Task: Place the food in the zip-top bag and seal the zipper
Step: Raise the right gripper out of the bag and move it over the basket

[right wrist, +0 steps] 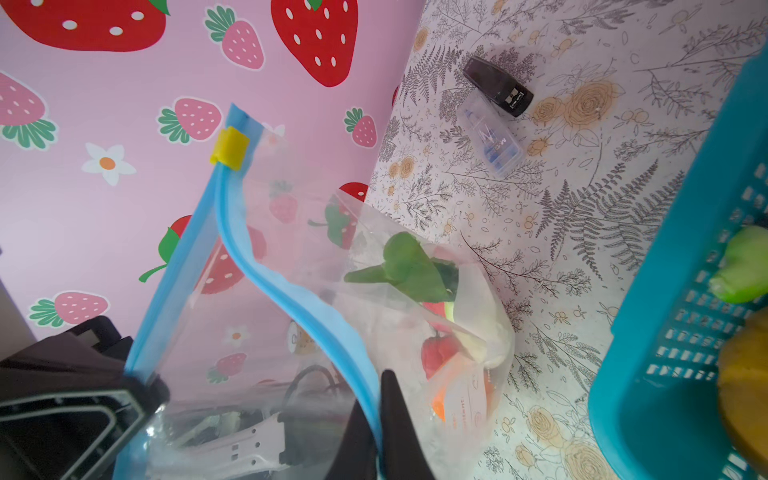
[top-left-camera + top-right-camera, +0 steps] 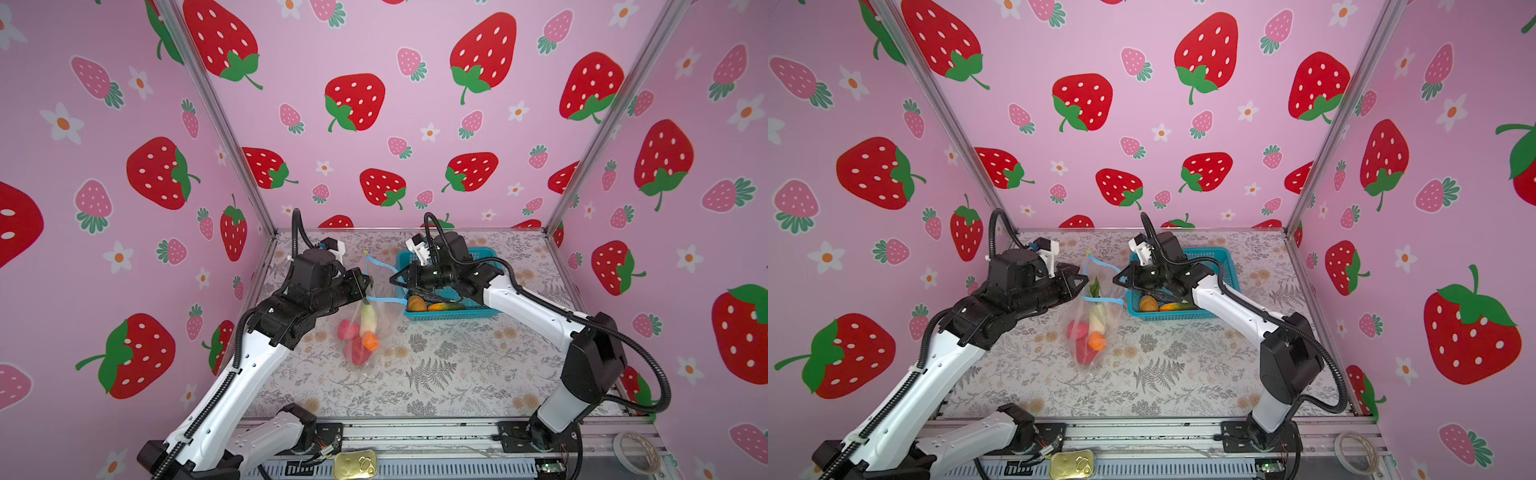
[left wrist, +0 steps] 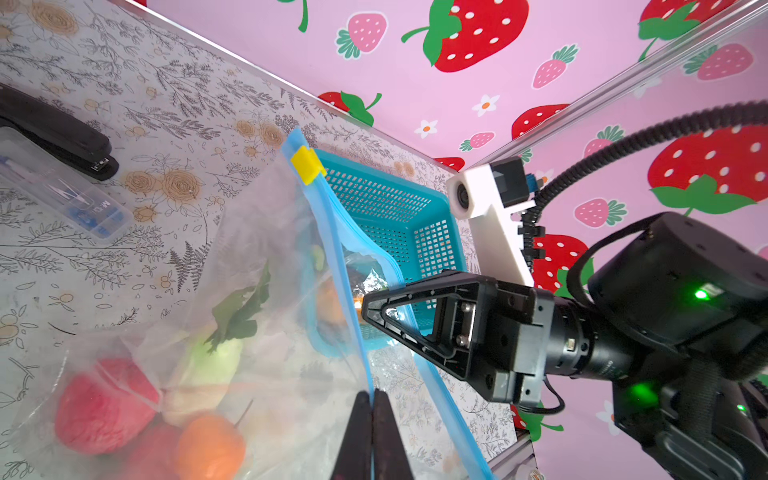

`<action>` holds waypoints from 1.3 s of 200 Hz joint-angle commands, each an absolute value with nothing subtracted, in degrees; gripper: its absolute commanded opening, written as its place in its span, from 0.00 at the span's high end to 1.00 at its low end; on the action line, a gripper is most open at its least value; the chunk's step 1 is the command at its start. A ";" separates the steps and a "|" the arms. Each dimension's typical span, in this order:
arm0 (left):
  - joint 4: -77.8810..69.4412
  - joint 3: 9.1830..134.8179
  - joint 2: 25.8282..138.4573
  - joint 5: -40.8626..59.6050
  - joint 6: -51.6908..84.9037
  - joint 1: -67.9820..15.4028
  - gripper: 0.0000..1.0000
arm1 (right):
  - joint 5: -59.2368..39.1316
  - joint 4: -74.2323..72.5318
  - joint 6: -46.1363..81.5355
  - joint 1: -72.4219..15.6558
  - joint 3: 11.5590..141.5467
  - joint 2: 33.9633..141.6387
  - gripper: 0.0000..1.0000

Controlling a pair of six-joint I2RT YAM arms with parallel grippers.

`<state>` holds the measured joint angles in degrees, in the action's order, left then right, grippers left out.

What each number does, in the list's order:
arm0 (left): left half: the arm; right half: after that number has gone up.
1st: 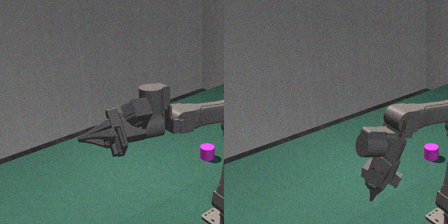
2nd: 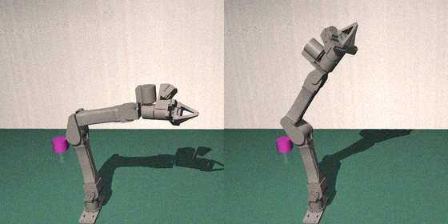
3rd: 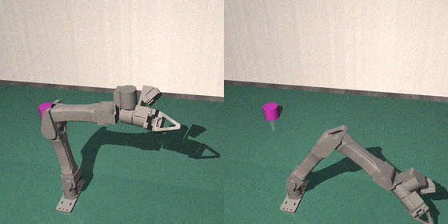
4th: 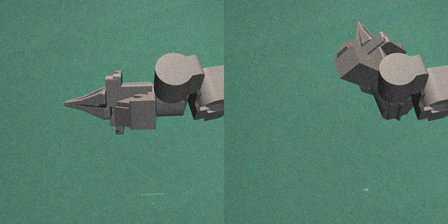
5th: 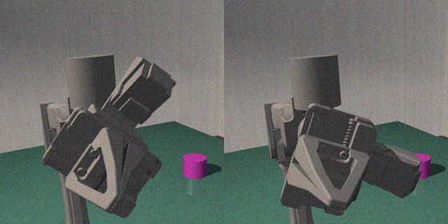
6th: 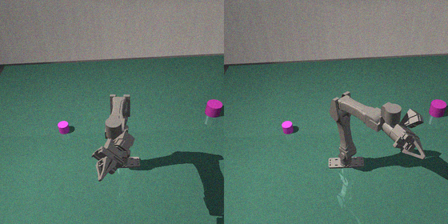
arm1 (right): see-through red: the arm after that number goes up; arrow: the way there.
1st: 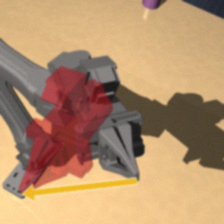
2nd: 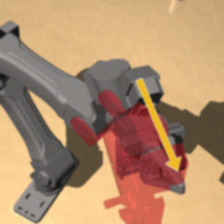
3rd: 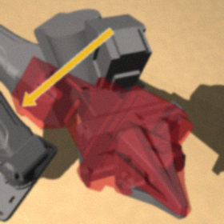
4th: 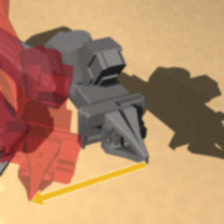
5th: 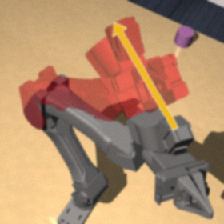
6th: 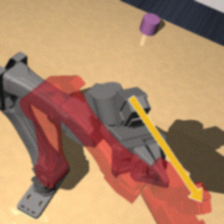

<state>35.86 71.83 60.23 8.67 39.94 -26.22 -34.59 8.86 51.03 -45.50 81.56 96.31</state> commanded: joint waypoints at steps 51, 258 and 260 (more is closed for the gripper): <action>39.39 76.53 55.33 3.41 36.58 -22.64 1.00 | -32.96 10.08 50.89 -47.83 85.27 95.10 0.92; 28.56 63.38 61.54 18.32 40.68 -21.24 1.00 | -30.78 6.04 50.60 -45.52 75.26 93.39 0.62; 28.52 63.28 61.53 18.31 40.76 -21.22 1.00 | -30.66 6.06 50.62 -45.52 75.24 93.29 0.62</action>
<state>30.33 64.71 62.30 17.19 40.29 -21.52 -32.53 6.48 51.13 -45.69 76.12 96.09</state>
